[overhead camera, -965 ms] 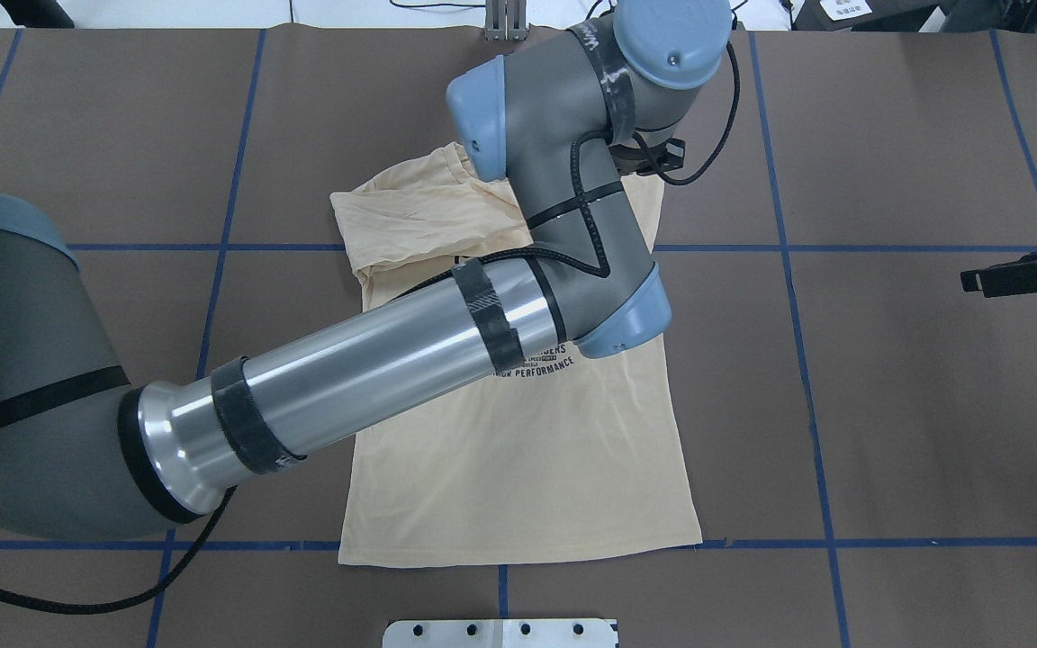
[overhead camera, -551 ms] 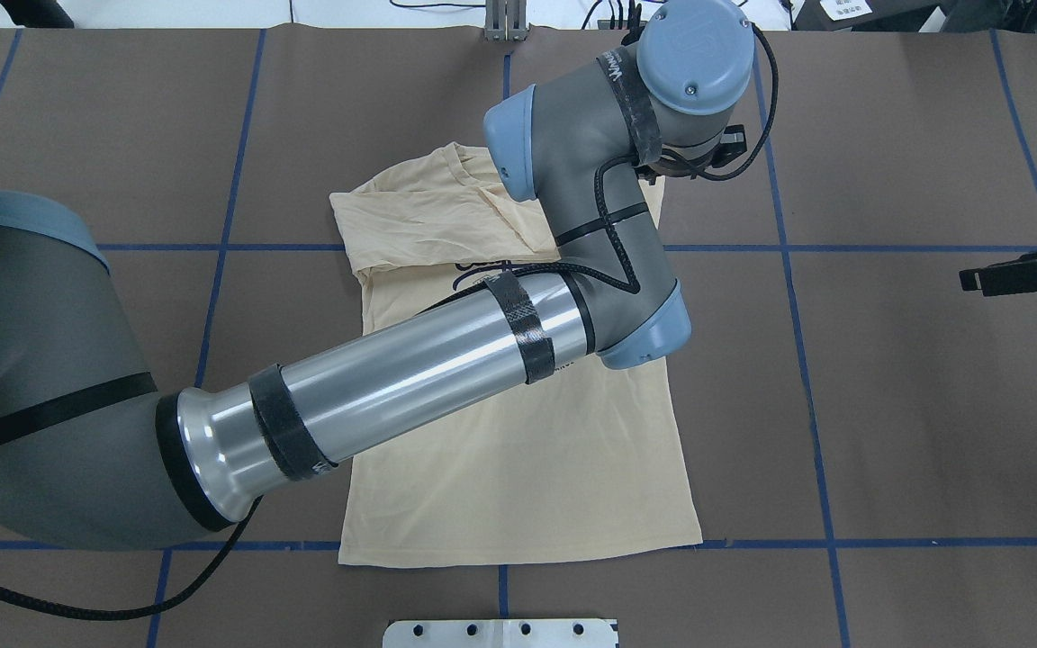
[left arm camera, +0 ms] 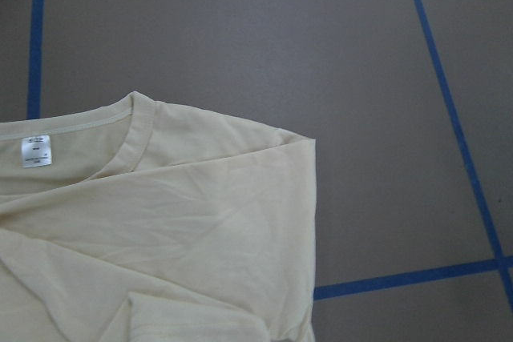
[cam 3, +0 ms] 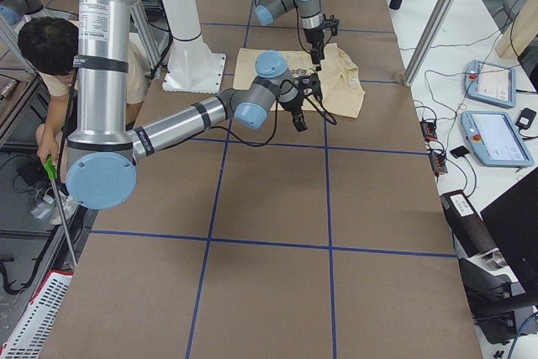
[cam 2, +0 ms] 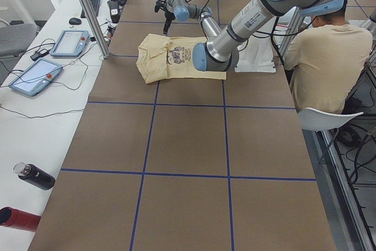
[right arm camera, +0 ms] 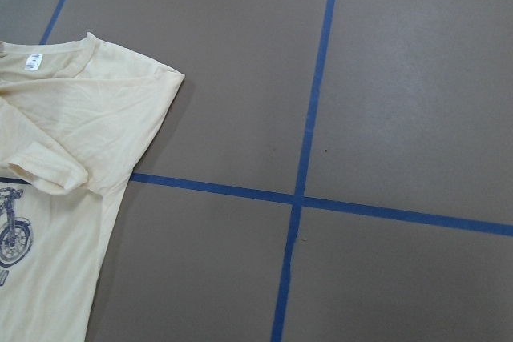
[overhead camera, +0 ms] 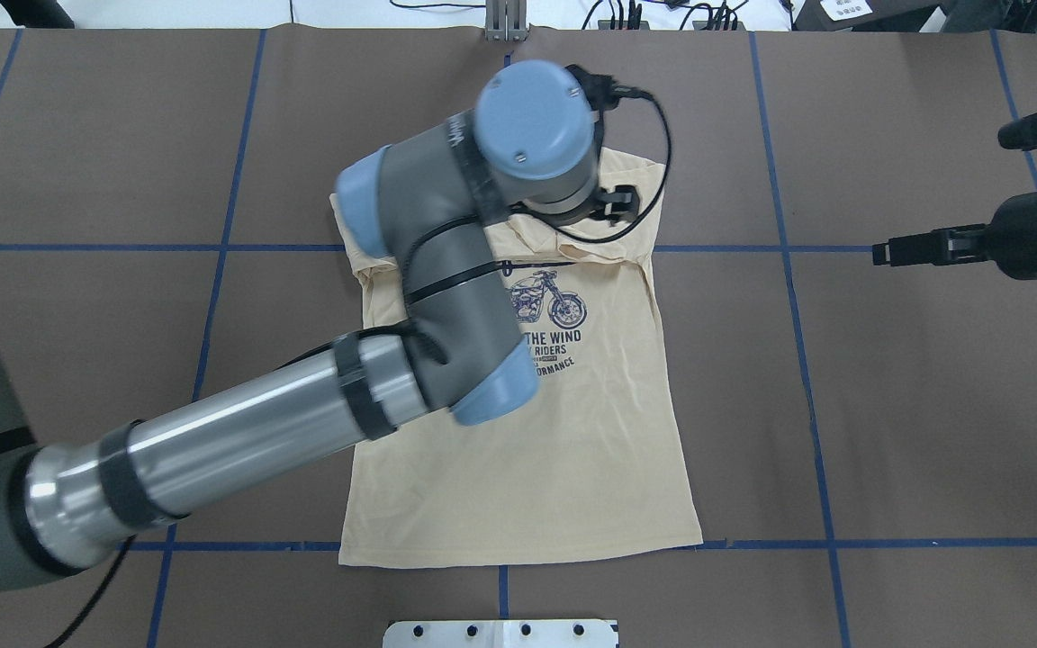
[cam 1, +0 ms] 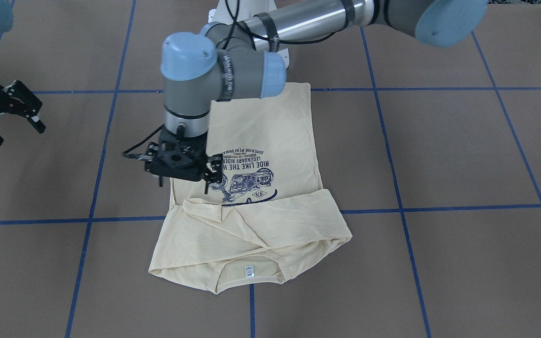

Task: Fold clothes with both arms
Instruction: 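Release the sleeve and move both grippers to the hem nearest the robot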

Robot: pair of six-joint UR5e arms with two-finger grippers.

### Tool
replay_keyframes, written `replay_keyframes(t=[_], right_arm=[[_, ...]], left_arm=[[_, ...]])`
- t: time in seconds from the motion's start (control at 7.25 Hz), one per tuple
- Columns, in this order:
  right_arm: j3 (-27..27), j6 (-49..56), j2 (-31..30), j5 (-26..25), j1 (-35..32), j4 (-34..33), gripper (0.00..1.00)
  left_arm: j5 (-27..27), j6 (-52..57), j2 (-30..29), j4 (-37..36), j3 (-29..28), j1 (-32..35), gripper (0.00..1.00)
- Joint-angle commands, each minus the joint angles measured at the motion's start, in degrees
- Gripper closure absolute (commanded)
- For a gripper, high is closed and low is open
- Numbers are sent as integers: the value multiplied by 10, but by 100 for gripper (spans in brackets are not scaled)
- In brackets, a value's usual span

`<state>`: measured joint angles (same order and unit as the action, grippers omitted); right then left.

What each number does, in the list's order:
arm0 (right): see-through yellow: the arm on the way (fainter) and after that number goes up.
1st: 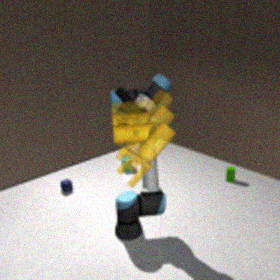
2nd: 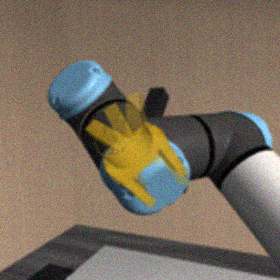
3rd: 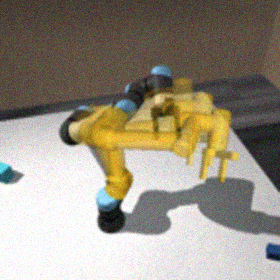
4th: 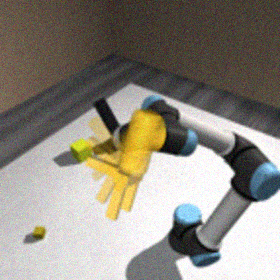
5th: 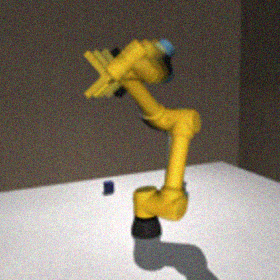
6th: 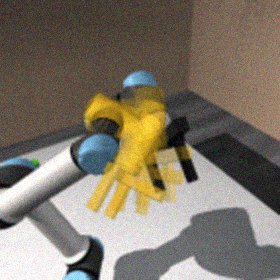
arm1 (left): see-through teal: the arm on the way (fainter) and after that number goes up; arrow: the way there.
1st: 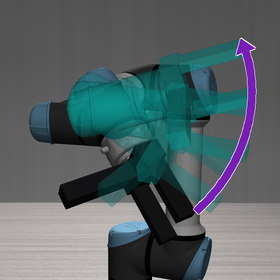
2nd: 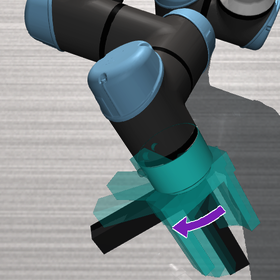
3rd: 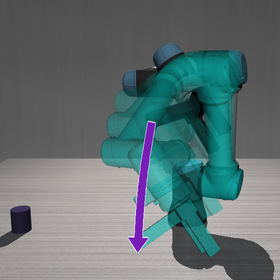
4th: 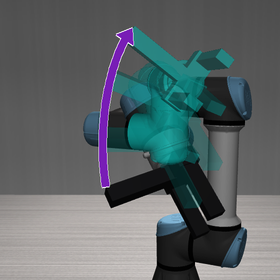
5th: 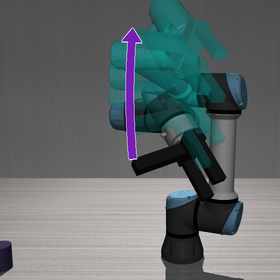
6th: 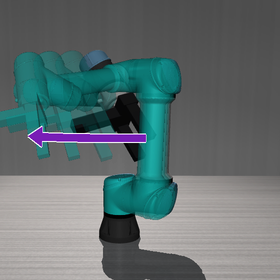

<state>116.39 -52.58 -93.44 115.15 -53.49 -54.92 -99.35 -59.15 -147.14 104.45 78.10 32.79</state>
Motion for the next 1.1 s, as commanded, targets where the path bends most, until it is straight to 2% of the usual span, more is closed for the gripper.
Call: replay_keyframes(t=[0.0, 0.14, 0.28, 0.41, 0.55, 0.69, 0.83, 0.96], right_arm=[[13, -86, 33, -80, 91, -5, 0], [42, -120, 40, -133, 148, -48, 0], [94, -166, 75, -199, 216, -155, 0], [120, -227, 104, -274, 298, -232, 0], [120, -269, 107, -356, 375, -241, 0], [119, -314, 98, -387, 418, -242, 0], [117, -340, 83, -411, 445, -242, 0], [111, -341, 78, -435, 463, -242, 0]], left_arm=[[2, 39, 202, -23, 232, -1, 0], [10, 39, 275, -18, 299, -7, 0], [11, 33, 336, -15, 352, -25, 0], [33, 27, 395, 8, 386, -43, 0], [52, -35, 463, 93, 399, -77, 0], [91, -125, 502, 135, 399, -137, 0], [131, -187, 507, 132, 398, -201, 0], [149, -237, 514, 128, 393, -247, 0]])
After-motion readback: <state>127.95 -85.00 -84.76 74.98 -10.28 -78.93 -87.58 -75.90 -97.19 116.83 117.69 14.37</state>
